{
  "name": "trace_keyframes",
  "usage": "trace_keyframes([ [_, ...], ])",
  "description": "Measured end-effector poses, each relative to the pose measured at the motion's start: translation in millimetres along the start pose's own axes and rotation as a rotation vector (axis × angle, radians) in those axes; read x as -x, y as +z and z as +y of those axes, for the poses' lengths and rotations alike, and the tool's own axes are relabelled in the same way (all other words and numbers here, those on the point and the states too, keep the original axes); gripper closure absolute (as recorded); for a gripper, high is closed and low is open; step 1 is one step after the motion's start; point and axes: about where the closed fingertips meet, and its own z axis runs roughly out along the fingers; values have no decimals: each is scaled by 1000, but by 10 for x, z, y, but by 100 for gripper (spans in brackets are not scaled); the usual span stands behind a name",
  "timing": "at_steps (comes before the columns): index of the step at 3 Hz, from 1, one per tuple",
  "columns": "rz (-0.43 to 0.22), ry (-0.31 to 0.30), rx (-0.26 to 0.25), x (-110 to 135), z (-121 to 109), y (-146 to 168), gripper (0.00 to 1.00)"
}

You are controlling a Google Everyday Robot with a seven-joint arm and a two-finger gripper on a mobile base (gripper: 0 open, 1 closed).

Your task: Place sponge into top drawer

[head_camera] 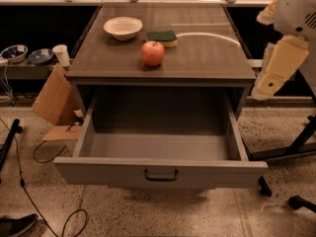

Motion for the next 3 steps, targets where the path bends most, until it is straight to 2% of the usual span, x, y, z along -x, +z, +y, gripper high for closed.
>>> trace_keyframes([
  [1, -61, 15, -24, 306, -336, 68, 0],
  [2, -134, 81, -43, 624, -582, 169, 0],
  [3, -190, 281, -50, 884, -781, 373, 0],
])
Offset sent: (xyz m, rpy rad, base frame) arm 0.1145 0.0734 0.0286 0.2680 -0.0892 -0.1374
